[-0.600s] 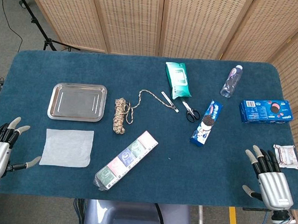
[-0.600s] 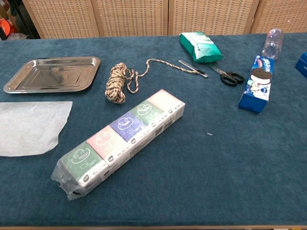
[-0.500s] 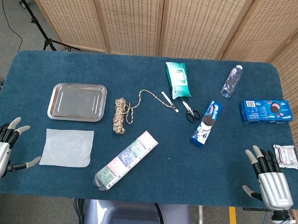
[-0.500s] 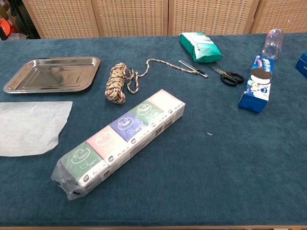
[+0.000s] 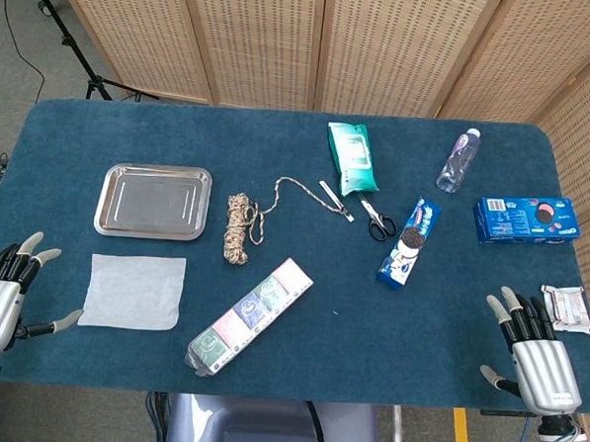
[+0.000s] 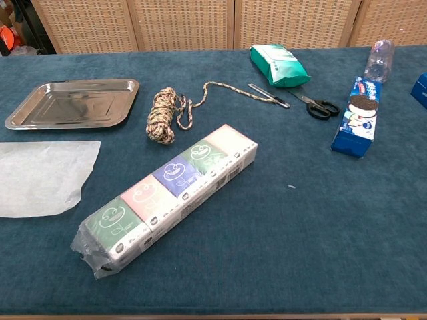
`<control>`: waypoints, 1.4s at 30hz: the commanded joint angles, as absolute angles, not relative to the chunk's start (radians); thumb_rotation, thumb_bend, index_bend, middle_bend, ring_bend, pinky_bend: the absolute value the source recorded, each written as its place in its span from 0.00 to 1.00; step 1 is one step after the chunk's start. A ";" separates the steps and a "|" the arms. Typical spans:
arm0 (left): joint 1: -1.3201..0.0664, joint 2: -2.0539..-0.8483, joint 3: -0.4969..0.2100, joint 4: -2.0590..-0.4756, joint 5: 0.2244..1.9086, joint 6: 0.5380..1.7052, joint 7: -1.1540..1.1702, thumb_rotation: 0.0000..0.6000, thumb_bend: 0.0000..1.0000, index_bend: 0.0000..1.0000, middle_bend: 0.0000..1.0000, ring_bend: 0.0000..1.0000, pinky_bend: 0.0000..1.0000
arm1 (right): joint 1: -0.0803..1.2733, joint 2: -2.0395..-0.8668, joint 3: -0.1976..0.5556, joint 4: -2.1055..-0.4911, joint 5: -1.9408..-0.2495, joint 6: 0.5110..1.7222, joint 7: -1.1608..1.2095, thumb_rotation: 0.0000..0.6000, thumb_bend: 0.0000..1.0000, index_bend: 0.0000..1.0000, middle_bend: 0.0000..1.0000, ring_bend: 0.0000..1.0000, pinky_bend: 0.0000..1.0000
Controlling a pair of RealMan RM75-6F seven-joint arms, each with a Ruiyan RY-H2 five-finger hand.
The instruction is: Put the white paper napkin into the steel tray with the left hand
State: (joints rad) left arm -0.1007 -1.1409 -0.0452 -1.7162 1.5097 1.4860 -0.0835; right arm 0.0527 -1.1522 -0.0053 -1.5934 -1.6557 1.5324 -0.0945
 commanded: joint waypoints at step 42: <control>-0.191 -1.237 0.004 -1.629 1.485 1.271 -0.025 0.61 0.29 0.23 0.00 0.00 0.00 | 0.035 -1.139 0.000 -1.580 -1.665 1.581 -0.031 1.00 0.00 0.00 0.00 0.00 0.00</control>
